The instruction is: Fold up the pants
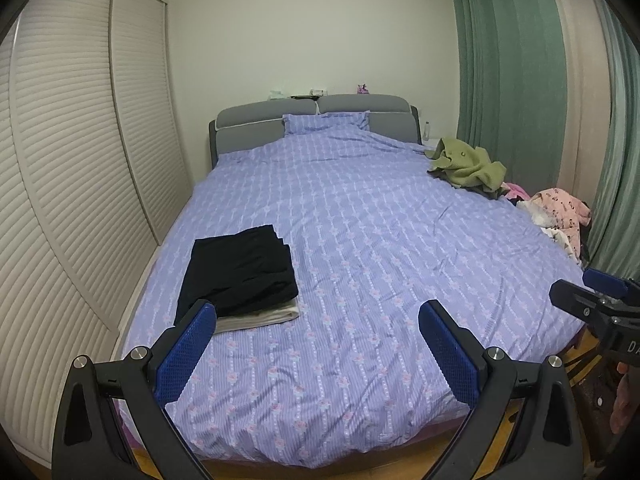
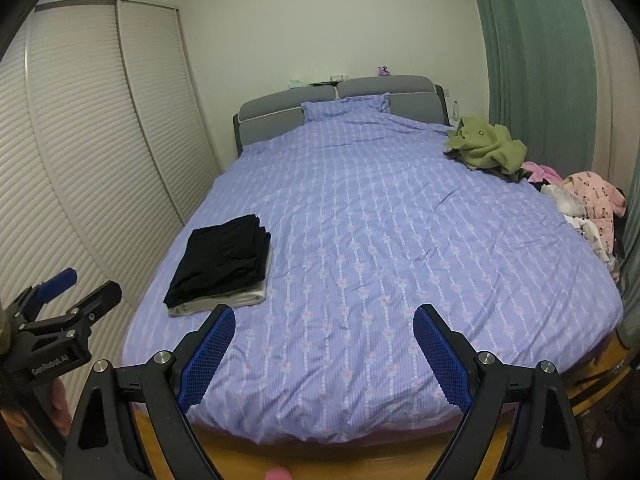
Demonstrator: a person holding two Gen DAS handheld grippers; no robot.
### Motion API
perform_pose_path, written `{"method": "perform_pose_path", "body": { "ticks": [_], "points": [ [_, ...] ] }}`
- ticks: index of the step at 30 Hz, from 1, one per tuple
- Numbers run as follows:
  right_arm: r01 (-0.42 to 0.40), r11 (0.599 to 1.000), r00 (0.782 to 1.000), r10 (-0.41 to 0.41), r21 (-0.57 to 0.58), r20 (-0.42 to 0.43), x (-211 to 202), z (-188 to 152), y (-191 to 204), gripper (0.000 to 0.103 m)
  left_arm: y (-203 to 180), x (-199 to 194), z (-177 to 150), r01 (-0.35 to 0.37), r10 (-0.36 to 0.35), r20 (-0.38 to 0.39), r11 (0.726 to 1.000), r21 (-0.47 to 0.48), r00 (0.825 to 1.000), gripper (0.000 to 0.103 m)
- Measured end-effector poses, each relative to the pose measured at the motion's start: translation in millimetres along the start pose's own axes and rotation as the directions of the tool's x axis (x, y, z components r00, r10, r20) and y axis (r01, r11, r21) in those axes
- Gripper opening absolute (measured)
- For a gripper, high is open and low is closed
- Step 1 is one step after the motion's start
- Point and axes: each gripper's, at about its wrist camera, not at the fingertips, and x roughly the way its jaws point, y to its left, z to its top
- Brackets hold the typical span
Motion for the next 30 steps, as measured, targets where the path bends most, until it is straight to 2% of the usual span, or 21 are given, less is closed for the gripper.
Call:
{"method": "perform_pose_path", "body": {
  "ticks": [30],
  "points": [
    [0.016, 1.0, 1.0, -0.016, -0.019, 0.013, -12, -2, -13, 0.092, -20, -16, -1, 0.003, -0.003, 0.03, 1.0, 0.024, 1.0, 0.103]
  ]
}}
